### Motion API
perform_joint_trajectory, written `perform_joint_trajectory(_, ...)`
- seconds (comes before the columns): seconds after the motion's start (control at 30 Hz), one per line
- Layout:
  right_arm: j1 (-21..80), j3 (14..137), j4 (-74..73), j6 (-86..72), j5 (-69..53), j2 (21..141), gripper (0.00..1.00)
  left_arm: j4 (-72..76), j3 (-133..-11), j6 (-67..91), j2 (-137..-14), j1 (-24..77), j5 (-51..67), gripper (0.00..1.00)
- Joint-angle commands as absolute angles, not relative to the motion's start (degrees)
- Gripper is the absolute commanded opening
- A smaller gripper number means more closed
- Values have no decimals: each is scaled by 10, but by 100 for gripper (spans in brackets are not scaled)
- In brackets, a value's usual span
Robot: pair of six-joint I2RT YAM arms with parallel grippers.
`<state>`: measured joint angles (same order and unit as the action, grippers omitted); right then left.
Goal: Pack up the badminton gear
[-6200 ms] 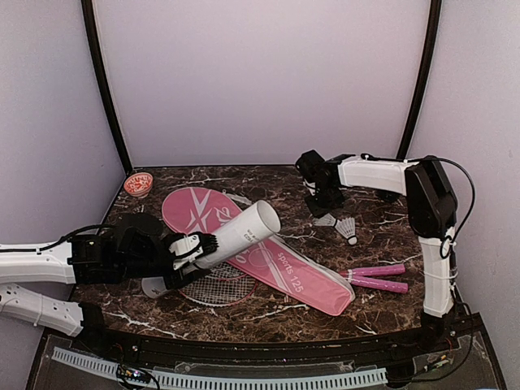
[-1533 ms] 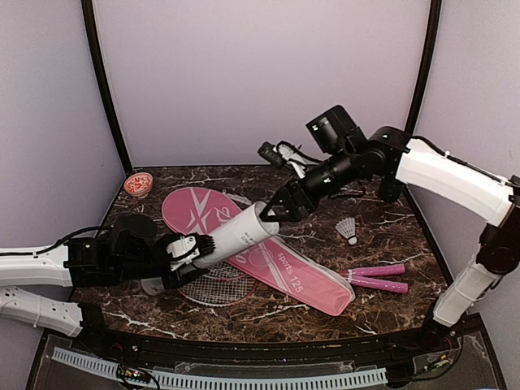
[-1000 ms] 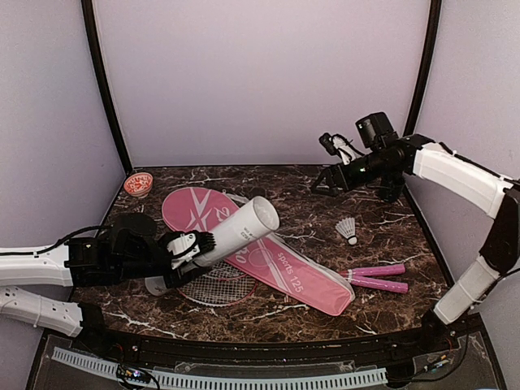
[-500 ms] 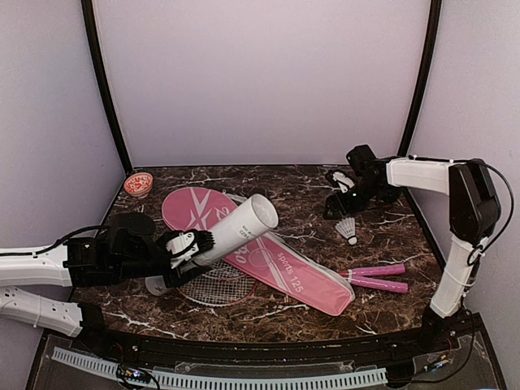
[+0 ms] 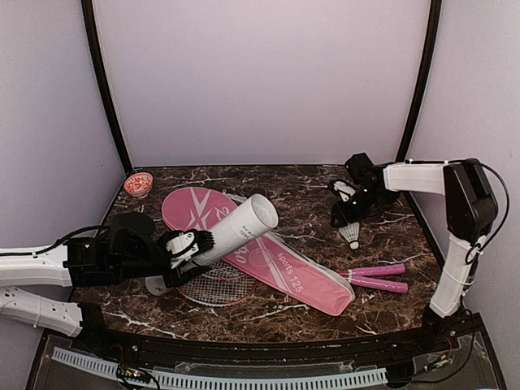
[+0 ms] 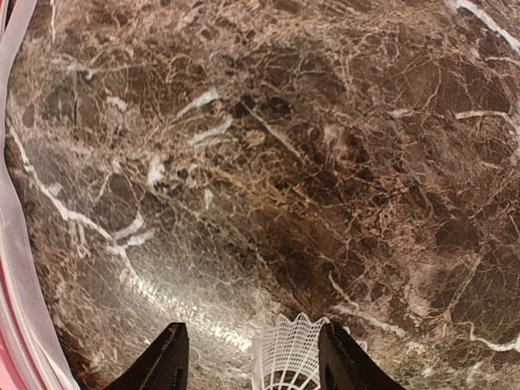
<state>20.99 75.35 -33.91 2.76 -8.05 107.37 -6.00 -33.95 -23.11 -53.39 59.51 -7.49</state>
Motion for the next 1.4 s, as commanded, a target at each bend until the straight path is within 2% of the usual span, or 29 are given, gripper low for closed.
perform_joint_trajectory(0.0, 208, 725, -353, 22, -61, 1042, 51, -37, -341, -228, -526, 597, -71, 42)
perform_joint_trajectory(0.57, 208, 641, -374, -6, -35, 945, 41, -36, -342, -231, -529, 597, -73, 42)
perform_joint_trajectory(0.8, 209, 627, -377, -7, -15, 959, 39, -34, -342, -234, -527, 597, -74, 42)
perform_joint_trajectory(1.0, 208, 622, -375, -9, -31, 947, 26, -32, -341, -234, -527, 597, -74, 42)
perform_joint_trajectory(1.17, 208, 629, -376, -11, -46, 931, 0, -32, -341, -235, -528, 597, -76, 42)
perform_joint_trajectory(1.37, 208, 641, -363, -27, -53, 895, 0, -34, -341, -233, -526, 597, -78, 42)
